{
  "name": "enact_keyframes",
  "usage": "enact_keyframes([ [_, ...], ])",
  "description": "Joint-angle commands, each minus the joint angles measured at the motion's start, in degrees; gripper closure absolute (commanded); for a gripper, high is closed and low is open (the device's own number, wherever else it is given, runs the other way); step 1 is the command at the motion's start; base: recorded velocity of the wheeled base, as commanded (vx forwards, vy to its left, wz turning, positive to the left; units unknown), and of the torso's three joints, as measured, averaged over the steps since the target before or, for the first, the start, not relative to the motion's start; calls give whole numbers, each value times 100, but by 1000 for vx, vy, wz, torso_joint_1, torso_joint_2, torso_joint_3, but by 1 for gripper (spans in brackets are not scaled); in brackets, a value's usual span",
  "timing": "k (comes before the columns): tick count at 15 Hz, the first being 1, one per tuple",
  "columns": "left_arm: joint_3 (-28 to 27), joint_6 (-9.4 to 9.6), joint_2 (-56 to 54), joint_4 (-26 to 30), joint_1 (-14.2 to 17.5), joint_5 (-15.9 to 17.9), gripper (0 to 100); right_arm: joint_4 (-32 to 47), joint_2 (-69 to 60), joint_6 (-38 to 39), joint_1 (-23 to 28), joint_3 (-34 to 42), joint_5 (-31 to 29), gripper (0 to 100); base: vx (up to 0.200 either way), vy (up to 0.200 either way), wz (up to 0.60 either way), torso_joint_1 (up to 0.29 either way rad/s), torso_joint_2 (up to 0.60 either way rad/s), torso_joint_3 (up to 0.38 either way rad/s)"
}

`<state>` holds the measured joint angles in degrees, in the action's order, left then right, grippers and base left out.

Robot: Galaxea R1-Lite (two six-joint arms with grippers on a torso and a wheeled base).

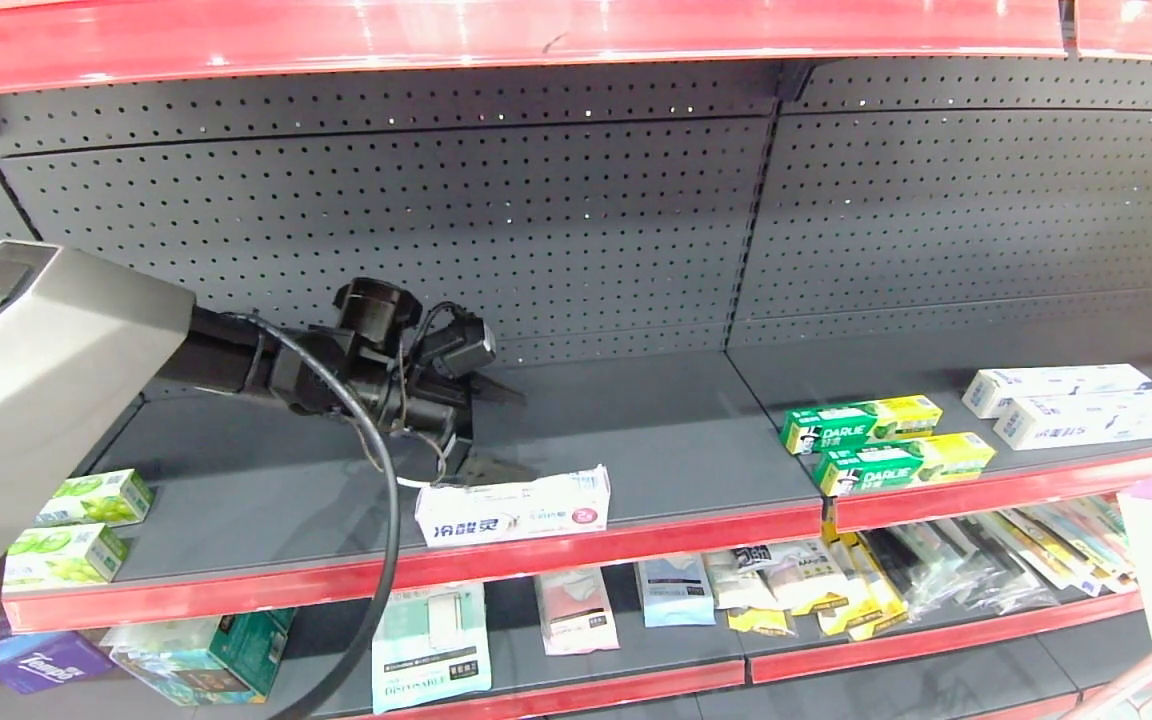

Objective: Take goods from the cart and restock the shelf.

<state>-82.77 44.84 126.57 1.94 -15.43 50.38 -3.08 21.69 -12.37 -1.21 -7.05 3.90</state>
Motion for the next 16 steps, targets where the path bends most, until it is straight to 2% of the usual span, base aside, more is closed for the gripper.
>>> enact_keyframes([
  [1, -90, -476, -28, -677, 137, -64, 0, -17, 275, -2, -2, -86, 5, 100, 0, 0, 0, 0, 0, 0],
  [2, 7, -977, -19, -1380, 216, -363, 0, -26, 442, -2, -2, -183, 14, 100, 0, 0, 0, 0, 0, 0],
  [3, 104, -1487, -10, -1987, 234, -872, 0, -43, 591, -2, -2, -271, 23, 100, 0, 0, 0, 0, 0, 0],
  [4, 262, -2225, 8, -2822, 225, -1655, 0, -70, 811, -2, -2, -394, 41, 100, 0, 0, 0, 0, 0, 0],
  [5, 358, -2717, 25, -3402, 163, -2314, 0, -70, 960, 7, -2, -517, 41, 100, 0, 0, 0, 0, 0, 0],
  [6, 429, -3482, 60, -4149, -4, -3571, 0, -70, 1215, -2, -2, -728, 41, 100, 0, 0, 0, 0, 0, 0],
  [7, 420, -4062, 34, -4342, -91, -4625, 0, -78, 1514, 7, -2, -939, 32, 100, 0, 0, 0, 0, 0, 0],
  [8, 473, -4343, -54, -4333, -100, -5091, 0, -78, 1725, 7, 6, -1071, 23, 100, 0, 0, 0, 0, 0, 0],
  [9, 877, -4756, -520, -4290, -83, -5337, 0, -87, 2182, 42, 68, -1282, 41, 100, 0, 0, 0, 0, 0, 0],
  [11, 2028, -4879, -1592, -3894, -39, -5267, 0, -96, 2859, 200, 103, -1449, 76, 100, 0, 0, 0, 0, 0, 0],
  [12, 2907, -4914, -2304, -3806, 40, -4933, 0, -96, 3368, 235, 103, -1624, 93, 100, 0, 0, 0, 0, 0, 0],
  [13, 3294, -4914, -2594, -3806, 84, -4748, 0, -96, 3579, 235, 94, -1730, 137, 100, 0, 0, 0, 0, 0, 0],
  [14, 4217, -4888, -3411, -3797, 216, -4353, 0, -96, 4124, 183, 77, -2064, 471, 100, 0, 0, 0, 0, 0, 0],
  [16, 5263, -4888, -4545, -3692, 295, -4089, 0, -96, 4810, -160, 68, -2574, 867, 100, 0, 0, 0, 0, 0, 0],
])
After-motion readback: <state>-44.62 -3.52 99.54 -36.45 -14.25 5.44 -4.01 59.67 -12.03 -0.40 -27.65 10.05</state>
